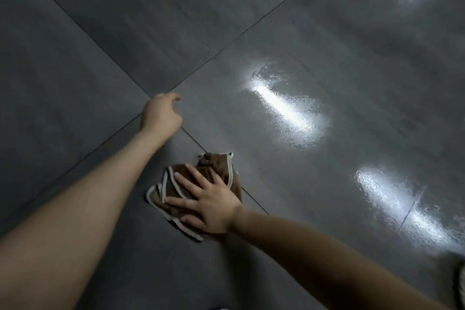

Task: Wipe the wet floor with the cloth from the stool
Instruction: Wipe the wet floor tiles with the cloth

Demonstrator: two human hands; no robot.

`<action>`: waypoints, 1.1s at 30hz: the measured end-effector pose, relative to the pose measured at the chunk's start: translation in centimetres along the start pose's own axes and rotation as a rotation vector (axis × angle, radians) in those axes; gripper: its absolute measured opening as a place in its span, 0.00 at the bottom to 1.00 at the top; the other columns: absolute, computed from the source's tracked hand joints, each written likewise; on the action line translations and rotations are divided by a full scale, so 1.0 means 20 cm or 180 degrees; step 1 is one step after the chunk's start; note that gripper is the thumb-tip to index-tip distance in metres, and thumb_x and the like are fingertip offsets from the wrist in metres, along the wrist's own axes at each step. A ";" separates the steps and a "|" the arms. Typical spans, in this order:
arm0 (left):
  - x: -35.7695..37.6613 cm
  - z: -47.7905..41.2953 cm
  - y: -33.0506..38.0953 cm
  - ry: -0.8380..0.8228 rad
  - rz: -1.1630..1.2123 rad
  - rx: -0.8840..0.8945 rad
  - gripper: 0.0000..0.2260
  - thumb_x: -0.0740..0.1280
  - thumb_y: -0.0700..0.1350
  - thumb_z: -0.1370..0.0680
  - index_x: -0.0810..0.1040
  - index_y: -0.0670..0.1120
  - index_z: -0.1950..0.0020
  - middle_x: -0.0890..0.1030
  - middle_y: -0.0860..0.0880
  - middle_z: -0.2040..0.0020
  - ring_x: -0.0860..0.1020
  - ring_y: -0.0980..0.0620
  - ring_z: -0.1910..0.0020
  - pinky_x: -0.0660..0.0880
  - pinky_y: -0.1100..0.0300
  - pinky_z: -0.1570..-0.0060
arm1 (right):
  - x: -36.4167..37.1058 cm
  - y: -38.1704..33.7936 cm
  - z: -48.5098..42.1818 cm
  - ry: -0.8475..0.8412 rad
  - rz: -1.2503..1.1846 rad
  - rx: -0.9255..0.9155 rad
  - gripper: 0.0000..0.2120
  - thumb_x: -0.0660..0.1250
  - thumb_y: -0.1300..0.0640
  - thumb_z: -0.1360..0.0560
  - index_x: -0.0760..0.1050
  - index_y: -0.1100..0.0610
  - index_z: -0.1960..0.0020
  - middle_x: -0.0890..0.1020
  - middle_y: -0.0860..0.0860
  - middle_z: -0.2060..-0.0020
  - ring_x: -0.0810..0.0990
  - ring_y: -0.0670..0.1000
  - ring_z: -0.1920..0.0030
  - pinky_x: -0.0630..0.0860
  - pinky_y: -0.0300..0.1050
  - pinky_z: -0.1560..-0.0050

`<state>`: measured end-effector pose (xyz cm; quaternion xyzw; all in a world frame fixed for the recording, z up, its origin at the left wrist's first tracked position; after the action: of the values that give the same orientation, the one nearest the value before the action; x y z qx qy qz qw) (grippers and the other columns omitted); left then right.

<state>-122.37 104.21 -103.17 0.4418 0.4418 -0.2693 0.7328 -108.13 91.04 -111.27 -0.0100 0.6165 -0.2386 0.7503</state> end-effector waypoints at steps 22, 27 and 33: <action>0.19 -0.14 0.80 -0.0035 0.0132 0.1434 0.21 0.60 0.32 0.30 0.74 0.41 0.37 0.75 0.33 0.40 0.74 0.34 0.41 0.71 0.48 0.42 | -0.29 1.06 0.24 0.0433 0.0512 0.1802 0.26 0.52 0.37 0.22 0.56 0.38 0.25 0.56 0.52 0.23 0.51 0.59 0.23 0.50 0.66 0.29; 0.33 -0.04 1.03 -0.0335 -0.0408 0.2170 0.21 0.62 0.29 0.32 0.76 0.38 0.40 0.77 0.32 0.43 0.74 0.32 0.42 0.71 0.45 0.41 | -0.32 1.62 0.89 0.0650 0.0098 0.3178 0.26 0.49 0.35 0.22 0.51 0.35 0.25 0.53 0.52 0.22 0.48 0.58 0.23 0.46 0.70 0.29; 0.54 0.17 1.43 -0.0662 -0.0685 0.2767 0.22 0.62 0.30 0.32 0.76 0.41 0.39 0.78 0.37 0.41 0.73 0.36 0.39 0.71 0.46 0.38 | 0.05 1.34 2.00 0.1131 -0.0255 0.4739 0.28 0.45 0.34 0.25 0.50 0.36 0.25 0.57 0.55 0.23 0.51 0.59 0.24 0.49 0.71 0.30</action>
<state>-93.49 114.31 -100.37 0.6305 0.2554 -0.5471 0.4878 -61.57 103.29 -110.92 0.5142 0.4038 -0.6159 0.4395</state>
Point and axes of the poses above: each hand's wrist, its own z-axis away from the middle knuckle, its own x-axis out of the palm, y = z × x, the point moved 6 cm from there along -z, towards the middle knuckle
